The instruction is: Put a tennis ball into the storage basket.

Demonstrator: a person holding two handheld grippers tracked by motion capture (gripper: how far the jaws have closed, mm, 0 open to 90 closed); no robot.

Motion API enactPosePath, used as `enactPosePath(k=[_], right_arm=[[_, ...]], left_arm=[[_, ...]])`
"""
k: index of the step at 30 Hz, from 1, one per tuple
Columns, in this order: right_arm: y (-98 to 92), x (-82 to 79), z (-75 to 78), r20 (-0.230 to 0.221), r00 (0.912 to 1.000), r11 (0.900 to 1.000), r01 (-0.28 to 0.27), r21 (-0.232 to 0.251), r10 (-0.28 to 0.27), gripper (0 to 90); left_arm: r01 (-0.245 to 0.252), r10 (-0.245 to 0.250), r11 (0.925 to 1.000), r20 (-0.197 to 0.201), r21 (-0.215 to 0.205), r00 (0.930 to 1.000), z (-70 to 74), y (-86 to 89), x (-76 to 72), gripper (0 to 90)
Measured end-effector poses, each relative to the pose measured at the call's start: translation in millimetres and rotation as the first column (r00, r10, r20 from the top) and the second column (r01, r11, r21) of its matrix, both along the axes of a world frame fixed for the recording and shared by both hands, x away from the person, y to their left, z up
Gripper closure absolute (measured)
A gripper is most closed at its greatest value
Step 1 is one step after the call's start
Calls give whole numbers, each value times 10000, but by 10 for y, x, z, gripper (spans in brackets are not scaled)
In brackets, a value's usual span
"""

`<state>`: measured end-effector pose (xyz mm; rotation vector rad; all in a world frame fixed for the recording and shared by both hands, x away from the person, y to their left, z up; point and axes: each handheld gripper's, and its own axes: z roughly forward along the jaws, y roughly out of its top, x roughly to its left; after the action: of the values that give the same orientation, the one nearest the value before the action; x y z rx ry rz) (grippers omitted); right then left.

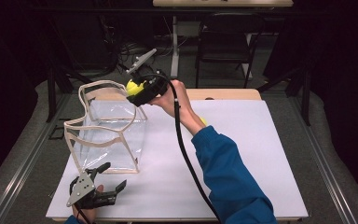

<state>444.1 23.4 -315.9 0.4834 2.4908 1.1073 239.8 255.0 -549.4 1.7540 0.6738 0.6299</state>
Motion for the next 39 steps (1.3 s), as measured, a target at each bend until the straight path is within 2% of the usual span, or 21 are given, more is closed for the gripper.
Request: enactPosePath(k=[3, 5, 8, 21, 30, 39], right_arm=[[44, -13, 7, 6, 9999, 9999, -119, 98, 119, 264], [89, -14, 12, 21, 9999, 9999, -139, -25, 139, 264], [134, -17, 11, -39, 9997, 9996, -228, 163, 229, 264], [318, -42, -63, -164, 9987, 9988, -481, -8, 481, 264], [470, -91, -127, -177, 9973, 9967, -724, -355, 718, 264], [587, -113, -197, -377, 9952, 9937, -928, -630, 905, 263]], left_arm=[[-17, 17, 10000, -36, -62, 10000, -1, 3, -3, 159], [10, -10, 10000, -27, 11, 10000, -3, 2, 6, 159], [22, -22, 10000, -34, -12, 10000, -2, 3, -1, 159], [69, -69, 10000, -33, -6, 10000, -2, 4, 0, 159], [42, -42, 10000, 2, -41, 10000, 2, 11, -8, 159], [38, -38, 10000, -33, -85, 10000, 1, 9, -8, 159]])
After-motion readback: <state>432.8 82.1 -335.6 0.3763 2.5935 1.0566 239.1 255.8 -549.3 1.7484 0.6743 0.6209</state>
